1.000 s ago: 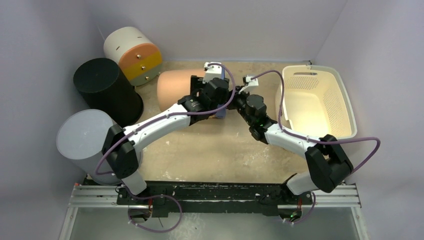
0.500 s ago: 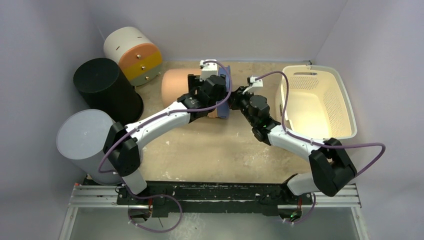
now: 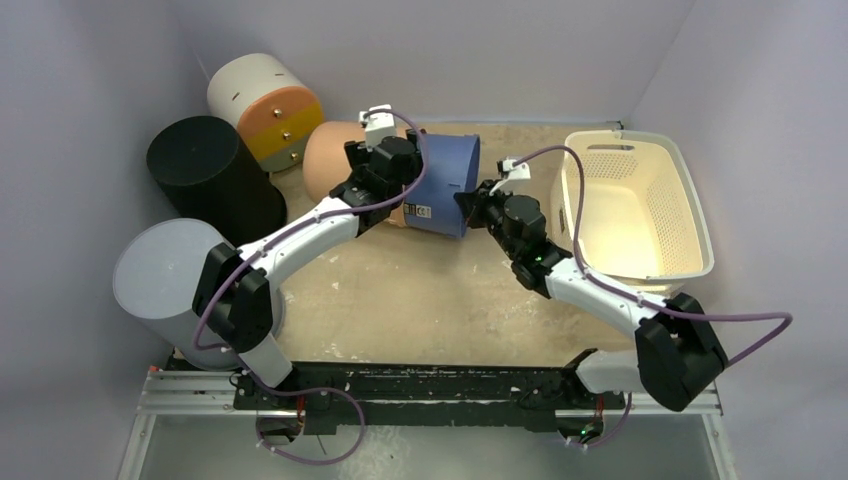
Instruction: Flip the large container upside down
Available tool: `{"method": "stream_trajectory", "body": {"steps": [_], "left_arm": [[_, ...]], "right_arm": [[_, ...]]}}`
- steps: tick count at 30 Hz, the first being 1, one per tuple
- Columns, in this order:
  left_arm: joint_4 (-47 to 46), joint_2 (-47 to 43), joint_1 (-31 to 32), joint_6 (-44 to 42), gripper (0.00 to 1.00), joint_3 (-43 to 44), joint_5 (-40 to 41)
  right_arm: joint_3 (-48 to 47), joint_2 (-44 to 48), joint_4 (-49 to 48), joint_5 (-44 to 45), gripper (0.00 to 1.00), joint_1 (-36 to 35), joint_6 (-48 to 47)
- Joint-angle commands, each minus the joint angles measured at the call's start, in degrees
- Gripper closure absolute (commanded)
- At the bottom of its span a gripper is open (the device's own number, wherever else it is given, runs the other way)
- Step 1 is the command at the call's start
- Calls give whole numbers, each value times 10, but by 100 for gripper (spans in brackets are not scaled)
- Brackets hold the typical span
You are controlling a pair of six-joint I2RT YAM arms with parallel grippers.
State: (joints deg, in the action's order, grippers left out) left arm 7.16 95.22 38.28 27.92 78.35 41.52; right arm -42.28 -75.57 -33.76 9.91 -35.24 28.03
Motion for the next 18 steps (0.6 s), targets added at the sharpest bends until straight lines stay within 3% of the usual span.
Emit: {"method": "stream_trajectory", "body": {"steps": [1, 7, 15, 18], "left_arm": [[58, 9, -32, -22, 7, -33, 29], [68, 6, -32, -23, 7, -29, 20], [74, 3, -32, -33, 7, -24, 19], [75, 3, -32, -34, 7, -20, 14]], "right_arm": [[3, 43, 39, 40, 100, -1, -42], [1, 80, 102, 82, 100, -1, -59], [7, 199, 245, 165, 100, -2, -86], [-6, 241, 256, 148, 100, -2, -125]]}}
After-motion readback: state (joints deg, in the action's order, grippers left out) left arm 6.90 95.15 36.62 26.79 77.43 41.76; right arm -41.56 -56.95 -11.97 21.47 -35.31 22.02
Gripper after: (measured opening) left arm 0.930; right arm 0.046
